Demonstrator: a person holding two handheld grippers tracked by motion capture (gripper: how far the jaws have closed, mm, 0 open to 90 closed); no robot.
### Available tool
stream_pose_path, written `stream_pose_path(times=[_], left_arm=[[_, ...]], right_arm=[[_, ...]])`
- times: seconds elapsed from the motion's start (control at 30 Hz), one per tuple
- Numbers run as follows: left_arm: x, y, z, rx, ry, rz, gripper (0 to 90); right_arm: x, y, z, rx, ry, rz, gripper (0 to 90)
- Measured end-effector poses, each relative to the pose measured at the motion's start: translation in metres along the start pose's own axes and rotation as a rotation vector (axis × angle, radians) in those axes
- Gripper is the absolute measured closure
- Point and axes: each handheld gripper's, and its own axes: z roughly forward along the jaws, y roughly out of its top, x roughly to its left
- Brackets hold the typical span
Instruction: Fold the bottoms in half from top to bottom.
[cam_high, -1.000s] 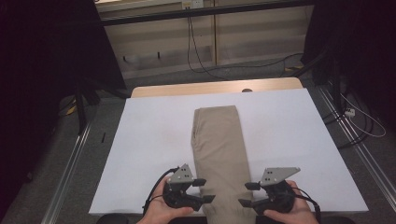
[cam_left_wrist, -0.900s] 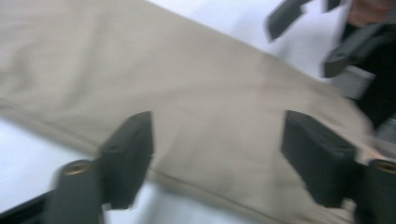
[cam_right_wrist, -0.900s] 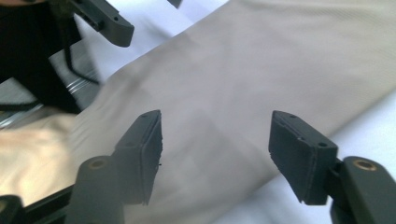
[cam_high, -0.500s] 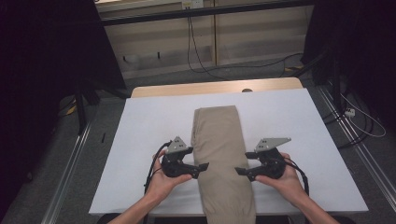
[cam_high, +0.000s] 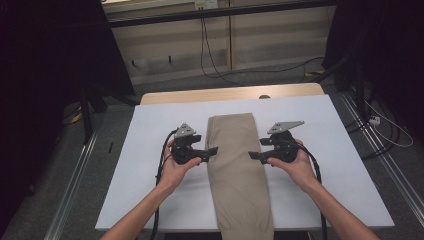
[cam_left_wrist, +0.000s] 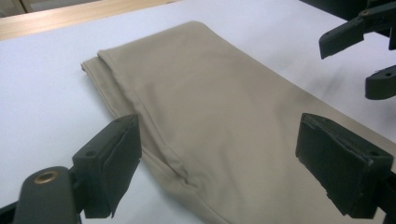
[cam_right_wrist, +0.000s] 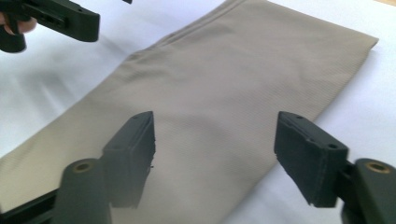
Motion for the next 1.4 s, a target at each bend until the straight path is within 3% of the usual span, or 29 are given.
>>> stream_pose_path(times=[0.17, 0.27, 0.4, 0.5, 0.57, 0.6, 0.7, 0.8, 0.83, 0.87, 0.93, 1.0, 1.1, 1.2, 1.27, 1.33, 1.4], left_arm=[[0.015, 0.013, 0.007, -0.035, 0.019, -0.009, 15.5], [0.025, 0.02, 0.013, -0.008, 0.031, -0.005, 14.9], [0.04, 0.029, 0.027, 0.039, 0.043, -0.046, 13.3], [0.053, 0.036, 0.035, 0.025, 0.064, -0.039, 12.7], [0.062, 0.039, 0.041, 0.033, 0.055, -0.018, 10.0], [0.066, 0.04, 0.043, 0.028, 0.08, -0.014, 10.0], [0.079, 0.043, 0.054, 0.039, 0.098, -0.056, 11.2], [0.091, 0.044, 0.062, 0.023, 0.059, -0.085, 16.6], [0.094, 0.043, 0.065, 0.028, 0.066, -0.093, 19.2], [0.096, 0.042, 0.069, 0.045, 0.088, -0.086, 18.6], [0.098, 0.043, 0.077, 0.054, 0.081, -0.07, 19.8], [0.101, 0.044, 0.085, 0.025, 0.093, -0.085, 22.8], [0.104, 0.042, 0.101, 0.045, 0.095, -0.102, 25.9], [0.106, 0.043, 0.111, 0.046, 0.102, -0.107, 31.4], [0.107, 0.045, 0.116, 0.058, 0.106, -0.098, 33.3], [0.106, 0.046, 0.119, 0.053, 0.137, -0.085, 35.6], [0.106, 0.045, 0.123, 0.076, 0.107, -0.084, 40.7]], right_arm=[[-0.014, 0.013, 0.008, -0.022, -0.039, 0.014, 31.5], [-0.024, 0.022, 0.015, -0.042, -0.048, 0.034, 31.5], [-0.038, 0.038, 0.026, -0.032, -0.078, 0.048, 31.6], [-0.05, 0.05, 0.035, -0.035, -0.103, 0.054, 32.1], [-0.058, 0.058, 0.043, -0.042, -0.102, 0.057, 32.1], [-0.062, 0.062, 0.047, -0.04, -0.101, 0.053, 32.6], [-0.076, 0.07, 0.062, -0.052, -0.094, 0.06, 33.4], [-0.09, 0.074, 0.077, -0.047, -0.108, 0.089, 34.6], [-0.094, 0.074, 0.081, -0.05, -0.111, 0.107, 35.0], [-0.098, 0.074, 0.084, -0.051, -0.116, 0.107, 37.2], [-0.104, 0.074, 0.092, -0.023, -0.143, 0.095, 40.6], [-0.11, 0.075, 0.1, 0.018, -0.163, 0.082, 45.4], [-0.118, 0.079, 0.113, 0.035, -0.171, 0.099, 49.1], [-0.122, 0.08, 0.122, 0.07, -0.149, 0.098, 48.8], [-0.124, 0.077, 0.127, 0.093, -0.166, 0.086, 47.6], [-0.127, 0.073, 0.13, 0.107, -0.158, 0.104, 45.5], [-0.127, 0.07, 0.131, 0.103, -0.15, 0.098, 43.1]])
